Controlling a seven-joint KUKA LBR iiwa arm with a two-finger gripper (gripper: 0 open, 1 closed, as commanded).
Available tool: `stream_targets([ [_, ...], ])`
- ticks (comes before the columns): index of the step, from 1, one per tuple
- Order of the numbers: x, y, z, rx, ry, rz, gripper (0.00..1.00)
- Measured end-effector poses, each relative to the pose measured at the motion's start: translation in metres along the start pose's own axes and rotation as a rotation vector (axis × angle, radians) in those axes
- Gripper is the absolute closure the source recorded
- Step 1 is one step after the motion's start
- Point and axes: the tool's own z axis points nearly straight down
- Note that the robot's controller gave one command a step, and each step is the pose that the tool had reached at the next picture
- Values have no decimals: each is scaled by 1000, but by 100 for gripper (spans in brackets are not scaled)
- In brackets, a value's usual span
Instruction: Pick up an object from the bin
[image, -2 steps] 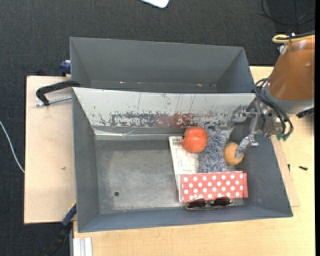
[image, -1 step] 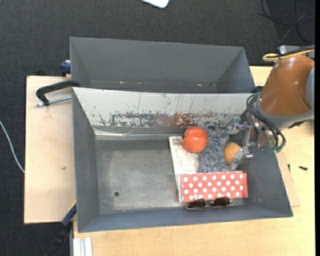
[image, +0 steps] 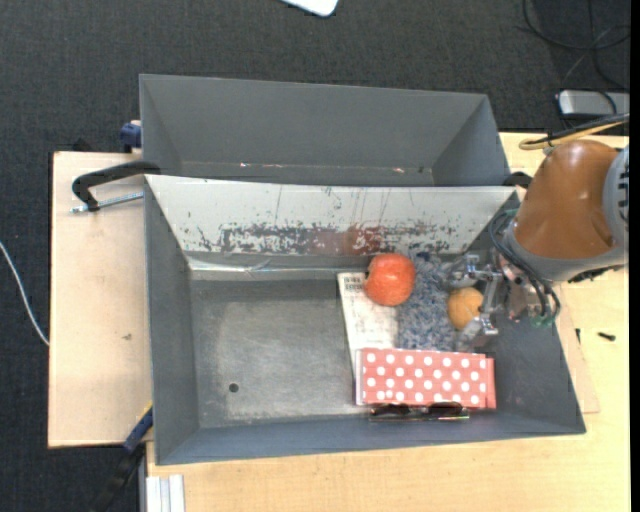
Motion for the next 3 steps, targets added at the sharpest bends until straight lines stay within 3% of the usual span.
stream_targets([
  [2,17,21,1,9,-38,-71,0],
  [3,24,38,-1,9,-42,133,0],
])
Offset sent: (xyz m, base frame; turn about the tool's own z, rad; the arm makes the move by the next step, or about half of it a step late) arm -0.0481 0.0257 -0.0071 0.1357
